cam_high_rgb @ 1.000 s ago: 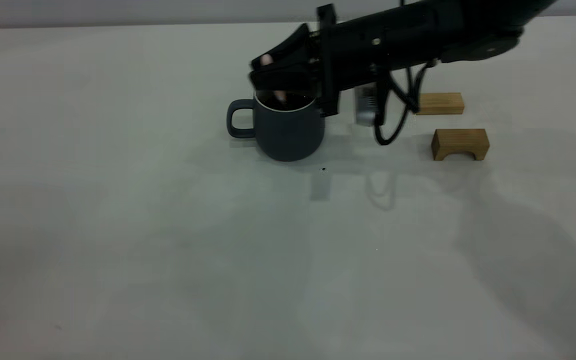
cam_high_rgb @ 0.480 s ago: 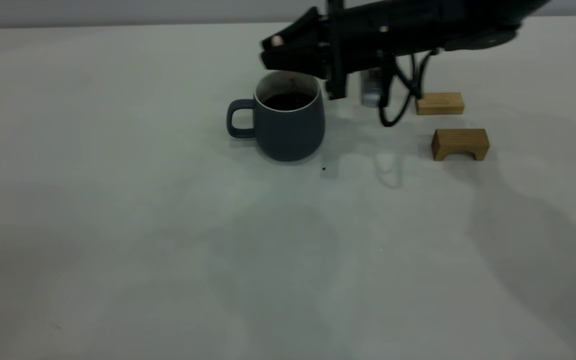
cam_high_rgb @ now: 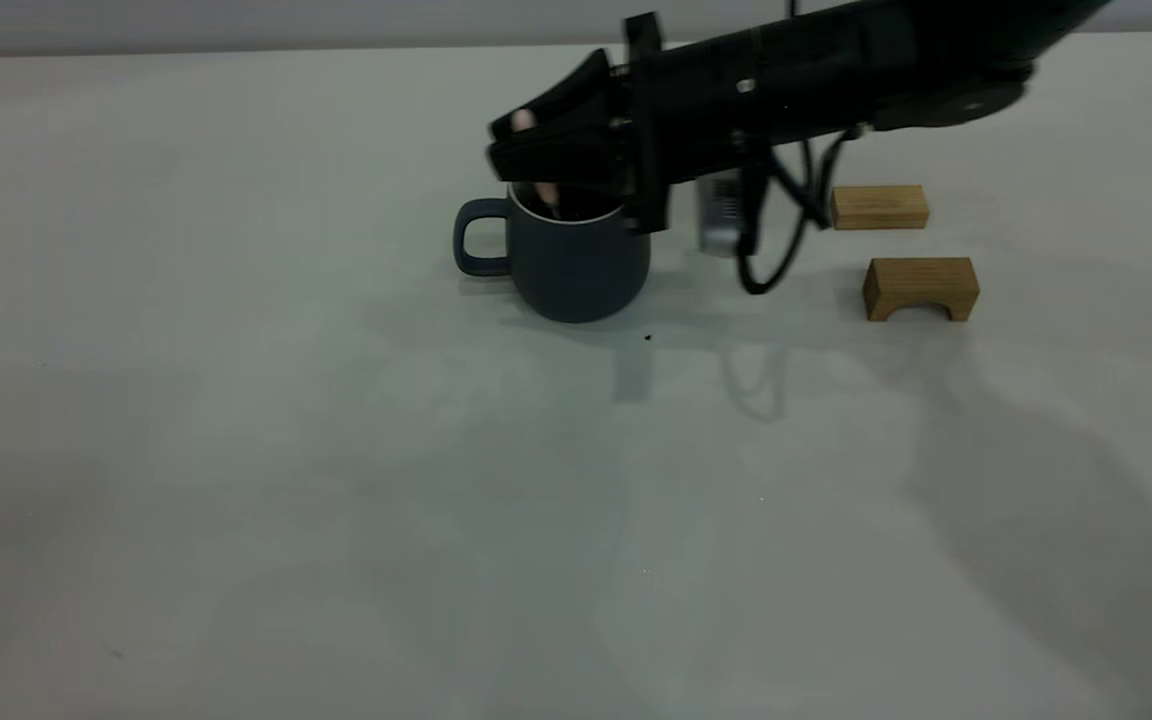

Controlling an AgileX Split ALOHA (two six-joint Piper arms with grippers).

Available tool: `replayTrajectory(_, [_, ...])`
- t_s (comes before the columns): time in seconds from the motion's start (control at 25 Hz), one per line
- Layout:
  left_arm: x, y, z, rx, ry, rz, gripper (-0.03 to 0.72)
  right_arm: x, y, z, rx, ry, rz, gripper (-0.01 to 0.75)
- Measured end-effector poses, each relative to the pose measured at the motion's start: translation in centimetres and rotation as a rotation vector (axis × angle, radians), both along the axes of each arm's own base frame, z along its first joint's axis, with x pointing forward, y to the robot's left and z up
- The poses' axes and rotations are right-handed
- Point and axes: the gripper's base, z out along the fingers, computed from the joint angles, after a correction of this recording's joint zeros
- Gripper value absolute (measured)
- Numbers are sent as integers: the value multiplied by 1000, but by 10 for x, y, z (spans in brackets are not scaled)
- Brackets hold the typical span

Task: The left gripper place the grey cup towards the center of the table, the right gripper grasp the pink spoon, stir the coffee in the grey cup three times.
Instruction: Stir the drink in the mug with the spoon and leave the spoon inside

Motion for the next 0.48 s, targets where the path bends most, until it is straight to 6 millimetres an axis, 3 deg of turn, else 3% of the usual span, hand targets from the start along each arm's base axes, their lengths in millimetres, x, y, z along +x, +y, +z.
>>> replayTrajectory(0.2, [0,0,0,0,0,0,528,19,9,-4,32,-59,11,131])
replayTrajectory(0.48, [0,0,0,0,0,0,528,35,-17,-4,15,-69,-61,131])
